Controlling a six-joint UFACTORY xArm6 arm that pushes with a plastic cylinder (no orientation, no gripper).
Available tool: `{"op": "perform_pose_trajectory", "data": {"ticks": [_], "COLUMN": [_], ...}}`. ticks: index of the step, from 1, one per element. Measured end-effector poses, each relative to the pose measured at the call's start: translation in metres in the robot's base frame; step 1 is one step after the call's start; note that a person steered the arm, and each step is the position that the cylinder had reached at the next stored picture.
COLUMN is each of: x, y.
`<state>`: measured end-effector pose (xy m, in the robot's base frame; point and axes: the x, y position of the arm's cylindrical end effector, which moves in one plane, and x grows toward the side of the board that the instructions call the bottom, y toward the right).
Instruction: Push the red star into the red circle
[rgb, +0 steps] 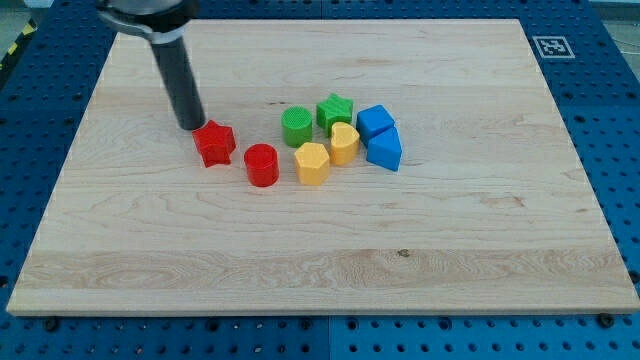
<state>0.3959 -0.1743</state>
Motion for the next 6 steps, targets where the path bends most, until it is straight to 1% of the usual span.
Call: {"op": "perform_pose_trajectory", "data": {"ticks": [1,2,4,6], "x": [0.0,0.002,0.003,0.047], "y": [-0.027,-0.03,-0.008,0.012]}}
